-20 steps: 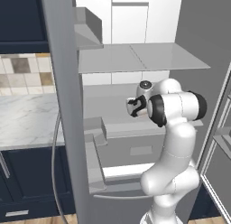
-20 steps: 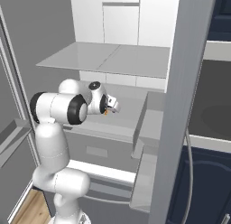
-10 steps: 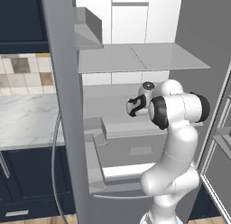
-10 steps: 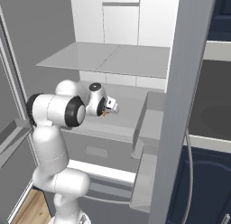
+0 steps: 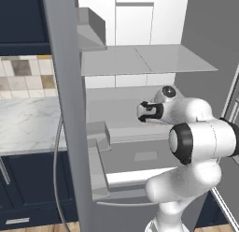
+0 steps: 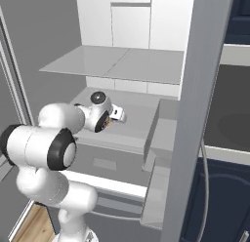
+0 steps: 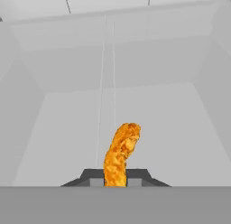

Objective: Take the cheese, shrimp, and onion from the fridge and place them on the plate on the dining counter to create an appetizer plate.

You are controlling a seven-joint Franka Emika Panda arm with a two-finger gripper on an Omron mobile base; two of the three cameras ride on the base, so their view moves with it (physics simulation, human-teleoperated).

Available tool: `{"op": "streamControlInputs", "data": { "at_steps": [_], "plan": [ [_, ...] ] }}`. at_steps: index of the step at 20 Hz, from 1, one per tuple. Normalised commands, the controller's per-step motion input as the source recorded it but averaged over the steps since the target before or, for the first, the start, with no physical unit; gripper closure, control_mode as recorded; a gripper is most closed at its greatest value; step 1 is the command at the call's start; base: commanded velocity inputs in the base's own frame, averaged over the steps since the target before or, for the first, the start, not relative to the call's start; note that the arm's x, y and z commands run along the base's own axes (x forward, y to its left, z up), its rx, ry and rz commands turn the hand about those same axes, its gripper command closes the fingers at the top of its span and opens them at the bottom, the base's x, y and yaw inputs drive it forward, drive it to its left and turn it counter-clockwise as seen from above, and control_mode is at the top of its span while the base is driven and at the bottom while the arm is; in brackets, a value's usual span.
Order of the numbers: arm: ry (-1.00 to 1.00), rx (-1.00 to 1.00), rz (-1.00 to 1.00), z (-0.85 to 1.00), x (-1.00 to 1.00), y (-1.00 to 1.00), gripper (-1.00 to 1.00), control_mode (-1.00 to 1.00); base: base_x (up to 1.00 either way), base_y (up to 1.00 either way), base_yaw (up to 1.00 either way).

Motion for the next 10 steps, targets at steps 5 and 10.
{"op": "streamControlInputs", "data": {
  "at_steps": [5, 10],
  "plan": [
    [0.0, 0.0, 0.0, 1.0, -1.0, 0.0, 1.0, -1.0, 0.0, 0.0, 0.0],
    [0.16, 0.0, 0.0, 0.9, -1.0, 0.0, 1.0, -1.0, 0.0, 0.0, 0.0]
  ]
}}
